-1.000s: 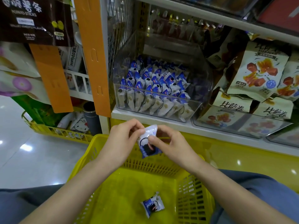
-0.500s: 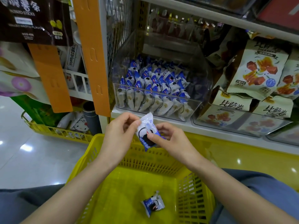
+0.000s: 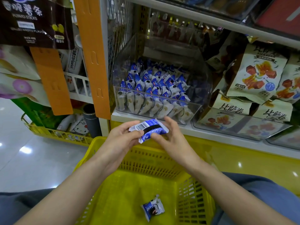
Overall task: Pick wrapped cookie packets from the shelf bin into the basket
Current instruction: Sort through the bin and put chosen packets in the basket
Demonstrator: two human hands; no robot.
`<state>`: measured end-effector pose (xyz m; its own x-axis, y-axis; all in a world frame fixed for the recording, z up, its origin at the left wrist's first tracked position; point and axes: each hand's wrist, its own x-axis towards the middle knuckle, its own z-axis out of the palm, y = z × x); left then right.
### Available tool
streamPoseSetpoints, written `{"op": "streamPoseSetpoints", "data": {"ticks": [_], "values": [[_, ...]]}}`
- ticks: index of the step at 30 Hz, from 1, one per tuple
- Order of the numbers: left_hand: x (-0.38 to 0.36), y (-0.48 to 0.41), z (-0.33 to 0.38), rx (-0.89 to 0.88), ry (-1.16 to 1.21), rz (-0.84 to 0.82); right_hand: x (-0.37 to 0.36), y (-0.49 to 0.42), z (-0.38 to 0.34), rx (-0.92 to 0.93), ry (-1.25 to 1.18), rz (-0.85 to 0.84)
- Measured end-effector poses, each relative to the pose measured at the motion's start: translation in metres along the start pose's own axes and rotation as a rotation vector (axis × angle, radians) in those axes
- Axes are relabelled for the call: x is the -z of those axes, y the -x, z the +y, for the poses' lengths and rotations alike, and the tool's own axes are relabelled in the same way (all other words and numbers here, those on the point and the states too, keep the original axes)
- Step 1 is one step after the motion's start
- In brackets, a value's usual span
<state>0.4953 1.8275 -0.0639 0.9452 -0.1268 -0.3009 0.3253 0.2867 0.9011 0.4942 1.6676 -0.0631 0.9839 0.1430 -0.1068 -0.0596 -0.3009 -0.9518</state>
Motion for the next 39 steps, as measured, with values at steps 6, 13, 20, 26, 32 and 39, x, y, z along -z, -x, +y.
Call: {"op": "streamPoseSetpoints", "data": {"ticks": [6,13,20,26,32,39], "values": [[-0.008,0.001,-0.013,-0.248,-0.334,0.028,-0.003,0.002,-0.004,-0.063,-0.485,-0.093],[-0.01,0.006,-0.016,-0.531,-0.706,0.131,-0.006,0.003,-0.002,-0.065,-0.383,-0.014],[-0.009,0.006,-0.014,-0.427,-0.598,0.052,-0.006,0.007,0.001,-0.038,-0.265,-0.024],[-0.004,0.003,-0.015,-0.462,-0.669,-0.005,-0.005,0.008,-0.002,-0.001,-0.308,-0.043],[0.002,0.004,-0.021,-0.569,-0.914,0.082,-0.01,0.007,0.001,0.099,-0.088,-0.056],[0.002,0.003,-0.018,-0.572,-0.915,0.164,-0.013,0.006,0.002,0.124,-0.026,-0.071]]}}
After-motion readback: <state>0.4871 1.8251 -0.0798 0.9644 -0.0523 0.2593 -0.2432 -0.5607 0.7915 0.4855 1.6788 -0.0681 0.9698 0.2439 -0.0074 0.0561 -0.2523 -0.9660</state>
